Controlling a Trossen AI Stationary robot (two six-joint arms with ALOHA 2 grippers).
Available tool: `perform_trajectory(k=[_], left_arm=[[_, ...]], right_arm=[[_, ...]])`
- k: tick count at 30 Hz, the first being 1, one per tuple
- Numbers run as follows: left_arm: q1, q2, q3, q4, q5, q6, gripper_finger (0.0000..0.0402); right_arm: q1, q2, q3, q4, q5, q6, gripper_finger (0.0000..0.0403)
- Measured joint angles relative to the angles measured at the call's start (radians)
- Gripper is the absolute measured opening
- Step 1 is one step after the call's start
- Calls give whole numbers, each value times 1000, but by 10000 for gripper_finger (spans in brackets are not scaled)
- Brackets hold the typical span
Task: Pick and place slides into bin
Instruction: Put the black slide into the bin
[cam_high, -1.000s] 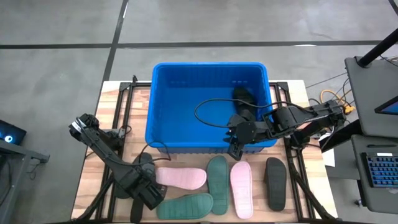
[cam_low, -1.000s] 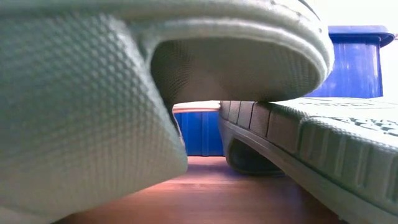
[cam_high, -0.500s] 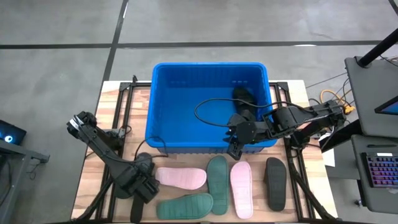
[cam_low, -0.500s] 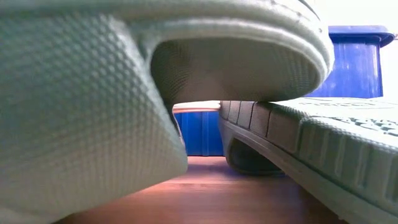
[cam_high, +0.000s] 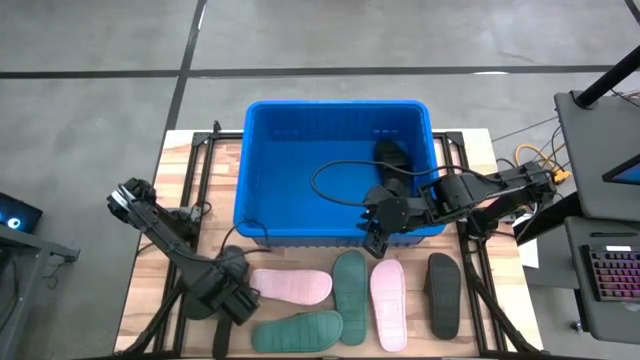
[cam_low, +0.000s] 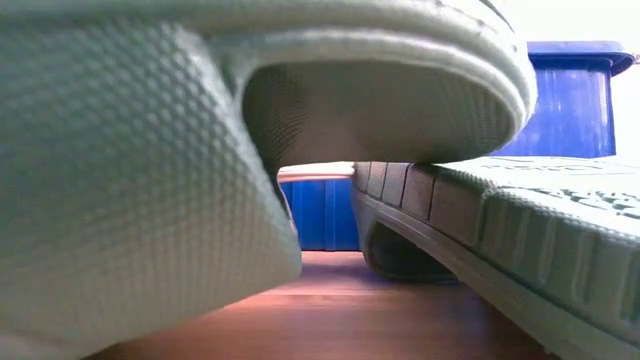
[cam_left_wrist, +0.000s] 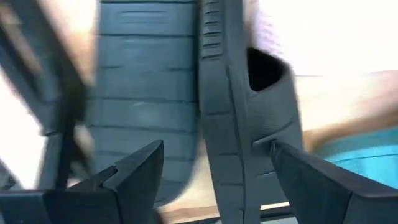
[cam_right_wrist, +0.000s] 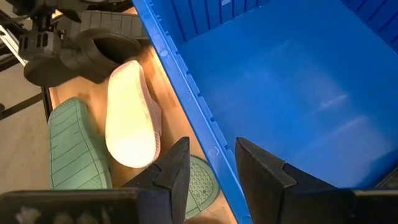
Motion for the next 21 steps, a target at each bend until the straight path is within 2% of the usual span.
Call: perform_trajectory(k=[4,21], left_arm=[[1,0,5,77,-36,0,283],[8,-38,7,54,-30,0,284]], right_arm=[[0,0,-1,0,-6,0,118],[0,0,-1,-1,-10,-4,118]])
